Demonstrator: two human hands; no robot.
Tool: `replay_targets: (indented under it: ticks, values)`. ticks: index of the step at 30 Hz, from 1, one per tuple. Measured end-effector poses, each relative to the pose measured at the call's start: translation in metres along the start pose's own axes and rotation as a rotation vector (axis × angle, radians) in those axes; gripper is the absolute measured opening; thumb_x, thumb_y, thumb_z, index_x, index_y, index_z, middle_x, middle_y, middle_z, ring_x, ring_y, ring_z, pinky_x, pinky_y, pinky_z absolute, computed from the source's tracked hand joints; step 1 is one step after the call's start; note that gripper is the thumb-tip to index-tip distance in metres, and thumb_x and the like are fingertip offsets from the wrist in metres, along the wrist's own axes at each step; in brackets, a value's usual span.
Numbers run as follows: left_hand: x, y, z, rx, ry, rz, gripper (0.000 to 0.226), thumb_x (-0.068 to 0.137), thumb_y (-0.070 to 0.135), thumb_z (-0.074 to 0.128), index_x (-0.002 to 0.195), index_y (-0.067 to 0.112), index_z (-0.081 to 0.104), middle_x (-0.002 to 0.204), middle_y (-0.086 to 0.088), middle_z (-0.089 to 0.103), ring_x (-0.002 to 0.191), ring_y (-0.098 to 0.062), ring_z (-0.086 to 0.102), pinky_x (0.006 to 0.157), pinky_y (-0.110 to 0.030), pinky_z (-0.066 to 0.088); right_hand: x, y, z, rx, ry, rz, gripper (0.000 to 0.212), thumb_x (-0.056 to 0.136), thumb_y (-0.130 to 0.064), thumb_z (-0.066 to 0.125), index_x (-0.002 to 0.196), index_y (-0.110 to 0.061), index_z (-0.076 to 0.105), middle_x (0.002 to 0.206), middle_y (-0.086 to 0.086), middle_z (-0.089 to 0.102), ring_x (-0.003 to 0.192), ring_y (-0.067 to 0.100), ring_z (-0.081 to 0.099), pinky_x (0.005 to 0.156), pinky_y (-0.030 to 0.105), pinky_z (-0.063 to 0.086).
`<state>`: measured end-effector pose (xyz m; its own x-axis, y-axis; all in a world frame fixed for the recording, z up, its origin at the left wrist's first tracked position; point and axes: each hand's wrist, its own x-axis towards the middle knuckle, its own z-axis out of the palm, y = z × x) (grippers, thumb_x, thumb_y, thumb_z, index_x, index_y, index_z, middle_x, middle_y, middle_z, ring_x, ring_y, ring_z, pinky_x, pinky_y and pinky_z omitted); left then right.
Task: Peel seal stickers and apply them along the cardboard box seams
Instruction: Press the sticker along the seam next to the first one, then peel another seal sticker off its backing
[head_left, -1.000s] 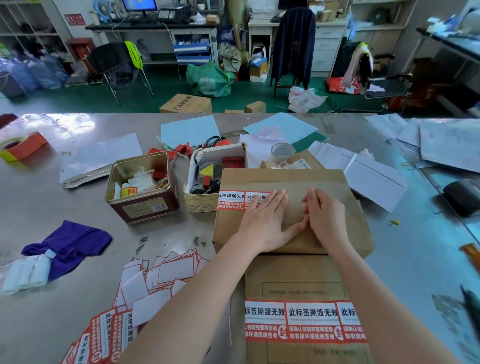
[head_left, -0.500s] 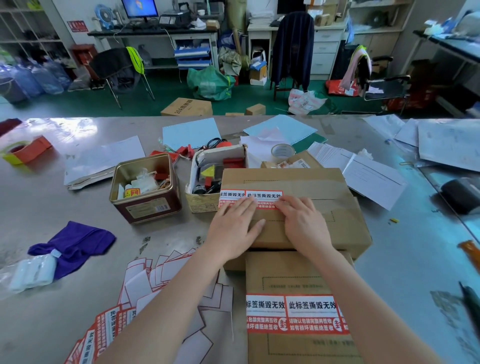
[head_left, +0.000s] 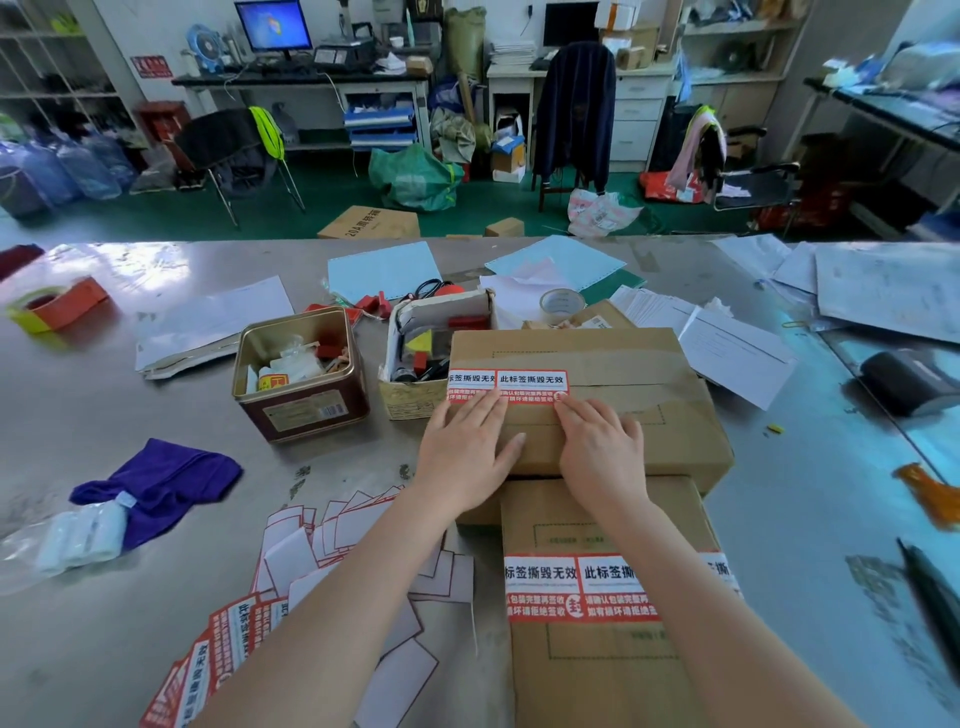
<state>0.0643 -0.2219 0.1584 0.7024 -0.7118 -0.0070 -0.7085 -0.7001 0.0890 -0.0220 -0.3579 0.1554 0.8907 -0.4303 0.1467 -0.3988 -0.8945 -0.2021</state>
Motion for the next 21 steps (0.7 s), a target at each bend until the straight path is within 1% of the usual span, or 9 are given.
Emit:
replay_targets:
  ticks: [2, 5, 10, 12, 14, 15, 16, 18, 21]
  values:
    - [-0.005, -0.006, -0.004, 0.030, -0.011, 0.002, 0.067, 0.094, 0.059, 0.015, 0.150, 0.022, 0.014, 0.158, 0.005, 0.012, 0.145, -0.010, 0.008, 0.118, -0.042, 0.000, -0.002, -0.003, -0.005, 0.033, -0.018, 0.029, 0.049, 0.092, -0.009, 0.034, 0.139, -0.020, 0.041, 0.147, -0.009, 0.039, 0.137, 0.013, 0.028, 0.104, 0.035, 0.024]
    - [-0.016, -0.021, -0.010, 0.023, -0.034, -0.021, 0.068, 0.093, 0.061, 0.014, 0.149, 0.024, 0.016, 0.158, 0.005, 0.012, 0.145, -0.010, 0.010, 0.118, -0.043, -0.001, -0.010, -0.011, -0.008, 0.126, -0.024, 0.040, 0.046, 0.093, -0.007, 0.035, 0.136, -0.018, 0.046, 0.144, -0.005, 0.044, 0.136, 0.014, 0.031, 0.109, 0.036, 0.023]
    - [-0.053, -0.061, -0.008, -0.160, -0.032, -0.173, 0.061, 0.095, 0.056, 0.018, 0.146, 0.024, 0.026, 0.154, 0.004, 0.027, 0.143, -0.011, 0.020, 0.117, -0.040, 0.006, -0.027, -0.055, -0.003, 0.263, -0.032, -0.105, 0.039, 0.093, -0.007, 0.040, 0.127, -0.016, 0.056, 0.137, -0.004, 0.052, 0.130, 0.015, 0.041, 0.109, 0.036, 0.027]
    - [-0.072, -0.078, 0.000, -0.219, -0.037, -0.238, 0.056, 0.097, 0.051, 0.025, 0.144, 0.022, 0.032, 0.151, 0.003, 0.034, 0.140, -0.014, 0.028, 0.115, -0.039, 0.013, -0.034, -0.080, 0.005, 0.294, -0.033, -0.207, 0.036, 0.089, -0.004, 0.046, 0.119, -0.013, 0.062, 0.132, 0.000, 0.056, 0.127, 0.019, 0.046, 0.105, 0.037, 0.032]
    - [-0.092, -0.093, 0.009, -0.234, -0.057, -0.286, 0.050, 0.097, 0.046, 0.031, 0.141, 0.022, 0.036, 0.147, 0.002, 0.040, 0.135, -0.017, 0.035, 0.113, -0.037, 0.020, -0.041, -0.103, 0.015, 0.351, -0.035, -0.292, 0.032, 0.083, 0.000, 0.051, 0.109, -0.008, 0.068, 0.121, 0.007, 0.063, 0.118, 0.027, 0.054, 0.099, 0.041, 0.042]
    - [-0.102, -0.101, 0.014, -0.246, -0.083, -0.311, 0.048, 0.098, 0.043, 0.034, 0.141, 0.021, 0.038, 0.146, 0.002, 0.042, 0.134, -0.017, 0.037, 0.112, -0.037, 0.023, -0.045, -0.114, 0.021, 0.386, -0.050, -0.323, 0.031, 0.082, 0.001, 0.051, 0.107, -0.006, 0.069, 0.118, 0.008, 0.065, 0.115, 0.028, 0.057, 0.097, 0.042, 0.046]
    - [-0.112, -0.107, 0.019, -0.260, -0.115, -0.339, 0.046, 0.098, 0.040, 0.035, 0.140, 0.021, 0.039, 0.145, 0.001, 0.043, 0.133, -0.018, 0.038, 0.112, -0.037, 0.025, -0.049, -0.126, 0.026, 0.408, -0.090, -0.341, 0.032, 0.085, 0.000, 0.049, 0.110, -0.007, 0.068, 0.118, 0.008, 0.065, 0.113, 0.027, 0.058, 0.096, 0.040, 0.047]
    - [-0.130, -0.119, 0.029, -0.285, -0.169, -0.397, 0.044, 0.098, 0.036, 0.039, 0.139, 0.021, 0.041, 0.145, 0.000, 0.043, 0.133, -0.019, 0.039, 0.112, -0.038, 0.027, -0.058, -0.145, 0.042, 0.415, -0.235, -0.328, 0.035, 0.092, -0.004, 0.043, 0.120, -0.012, 0.062, 0.127, 0.003, 0.061, 0.115, 0.020, 0.056, 0.100, 0.032, 0.044]
    - [-0.153, -0.136, 0.043, -0.274, -0.203, -0.471, 0.042, 0.096, 0.031, 0.043, 0.137, 0.023, 0.043, 0.146, -0.003, 0.041, 0.133, -0.021, 0.039, 0.110, -0.037, 0.026, -0.070, -0.166, 0.074, 0.379, -0.440, -0.270, 0.037, 0.095, -0.010, 0.038, 0.125, -0.019, 0.057, 0.126, 0.003, 0.060, 0.105, 0.019, 0.061, 0.091, 0.030, 0.051]
